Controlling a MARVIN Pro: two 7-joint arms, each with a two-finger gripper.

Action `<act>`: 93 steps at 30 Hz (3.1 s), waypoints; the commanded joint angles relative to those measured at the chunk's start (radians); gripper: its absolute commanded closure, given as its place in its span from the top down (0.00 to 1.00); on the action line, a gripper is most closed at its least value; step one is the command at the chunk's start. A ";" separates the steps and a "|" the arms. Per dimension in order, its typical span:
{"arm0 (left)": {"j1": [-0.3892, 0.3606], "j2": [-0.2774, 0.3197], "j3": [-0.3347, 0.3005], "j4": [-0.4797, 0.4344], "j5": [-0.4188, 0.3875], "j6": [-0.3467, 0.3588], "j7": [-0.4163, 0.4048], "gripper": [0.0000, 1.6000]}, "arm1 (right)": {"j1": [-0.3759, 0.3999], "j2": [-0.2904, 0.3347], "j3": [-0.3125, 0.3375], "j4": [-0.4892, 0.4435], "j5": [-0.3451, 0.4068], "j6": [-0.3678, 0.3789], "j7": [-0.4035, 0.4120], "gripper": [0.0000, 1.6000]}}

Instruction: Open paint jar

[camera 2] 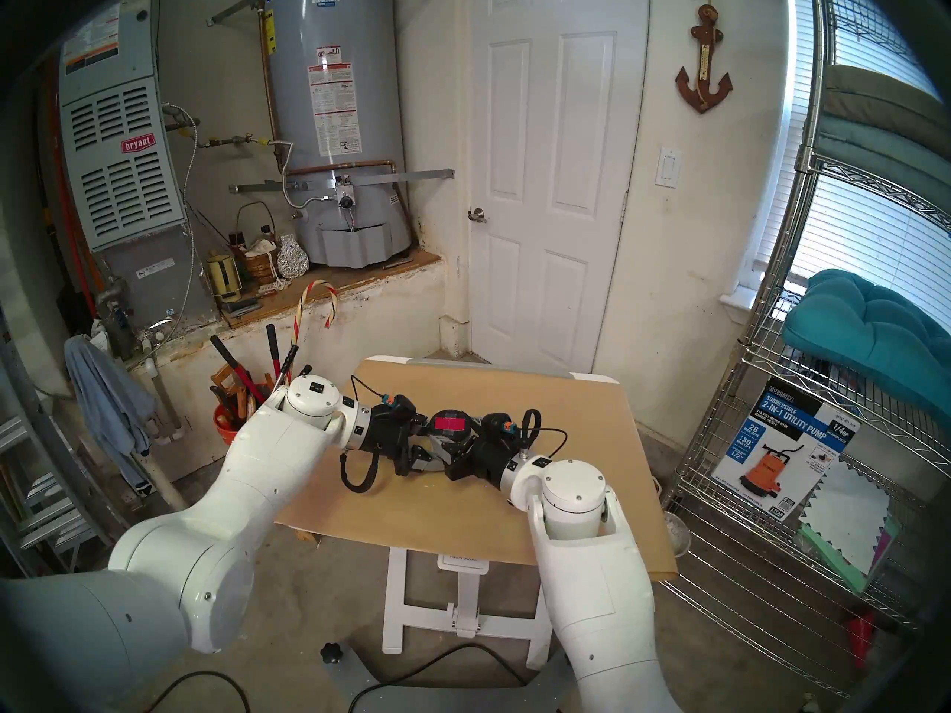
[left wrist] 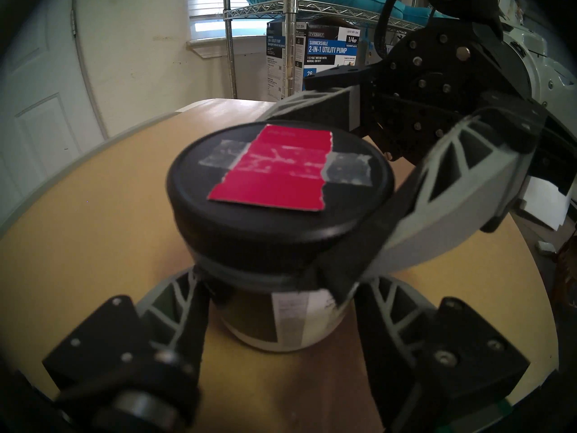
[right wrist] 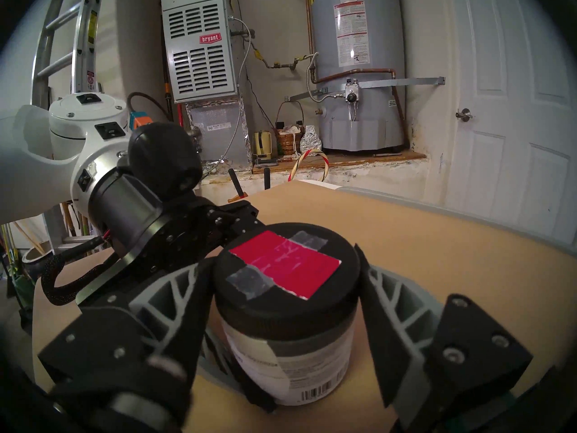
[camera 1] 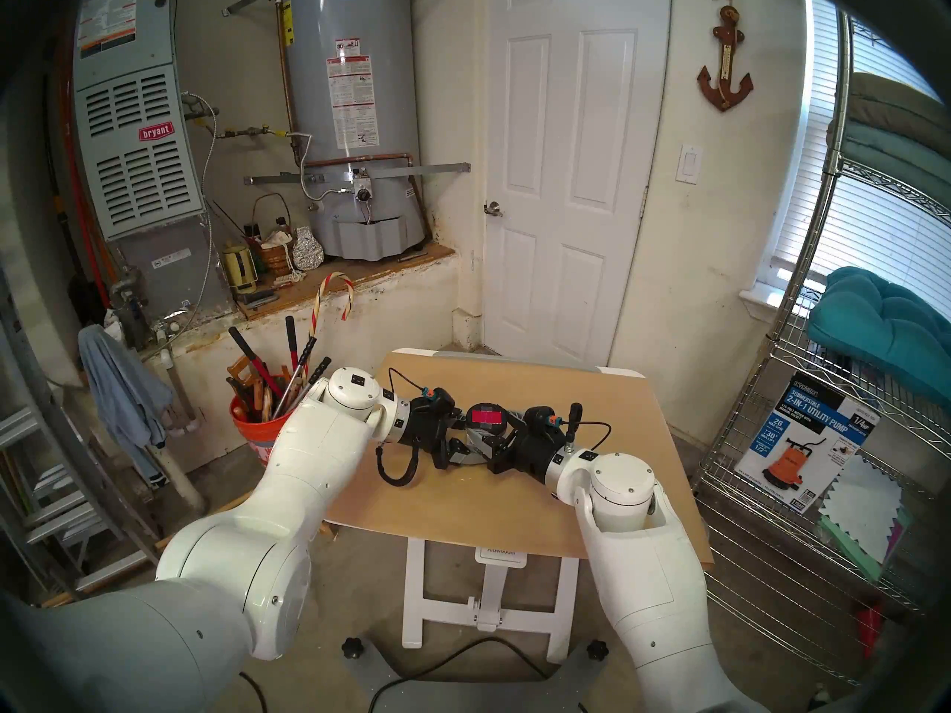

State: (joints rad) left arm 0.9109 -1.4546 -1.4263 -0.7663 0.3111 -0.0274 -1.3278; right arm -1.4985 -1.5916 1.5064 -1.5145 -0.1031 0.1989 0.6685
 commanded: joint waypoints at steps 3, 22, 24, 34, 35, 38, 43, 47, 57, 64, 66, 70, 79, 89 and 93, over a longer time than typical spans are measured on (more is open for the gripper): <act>-0.016 0.005 0.003 -0.002 0.002 -0.003 -0.010 0.00 | 0.072 0.053 -0.015 0.039 -0.003 -0.046 0.071 0.19; -0.034 0.013 0.002 0.009 -0.005 -0.005 -0.029 0.00 | 0.282 0.120 -0.015 0.280 0.086 -0.164 0.328 0.12; -0.035 0.014 0.001 0.011 -0.006 -0.007 -0.031 0.00 | 0.299 0.124 -0.017 0.299 0.092 -0.171 0.350 0.05; -0.042 0.015 0.002 0.021 -0.005 -0.014 -0.038 0.00 | 0.389 0.141 -0.042 0.415 0.117 -0.232 0.494 0.03; -0.043 0.015 0.002 0.022 -0.005 -0.016 -0.039 0.00 | 0.394 0.141 -0.045 0.421 0.115 -0.244 0.498 0.06; -0.044 0.014 0.000 0.026 -0.007 -0.021 -0.040 0.00 | 0.411 0.138 -0.047 0.449 0.128 -0.270 0.532 0.04; -0.054 0.014 0.000 0.046 -0.011 -0.045 -0.054 0.00 | 0.430 0.130 -0.045 0.487 0.145 -0.300 0.573 0.07; -0.066 0.012 0.000 0.065 -0.013 -0.064 -0.063 0.00 | 0.445 0.130 -0.042 0.503 0.154 -0.312 0.600 0.03; -0.122 0.008 0.007 0.143 -0.021 -0.119 -0.110 0.00 | 0.476 0.141 -0.048 0.521 0.148 -0.325 0.669 0.00; -0.155 0.006 0.013 0.196 -0.020 -0.144 -0.126 0.00 | 0.493 0.141 -0.055 0.537 0.141 -0.336 0.700 0.00; -0.166 0.006 0.015 0.214 -0.020 -0.153 -0.129 0.00 | 0.494 0.140 -0.055 0.544 0.141 -0.339 0.706 0.05; -0.183 0.007 0.018 0.249 -0.020 -0.169 -0.134 0.00 | 0.494 0.137 -0.057 0.560 0.140 -0.349 0.716 0.25; -0.214 0.008 0.021 0.311 -0.021 -0.201 -0.130 0.00 | 0.489 0.134 -0.047 0.583 0.140 -0.361 0.718 1.00; -0.227 0.005 0.020 0.343 -0.018 -0.226 -0.088 0.00 | 0.453 0.099 0.046 0.558 0.207 -0.318 0.651 1.00; -0.227 0.002 0.021 0.339 -0.013 -0.220 -0.059 0.00 | 0.422 0.074 0.104 0.517 0.206 -0.294 0.559 1.00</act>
State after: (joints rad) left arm 0.7137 -1.4520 -1.4034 -0.4113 0.2902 -0.2514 -1.4298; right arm -1.0483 -1.4641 1.5346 -0.9321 0.0643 -0.1326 1.3325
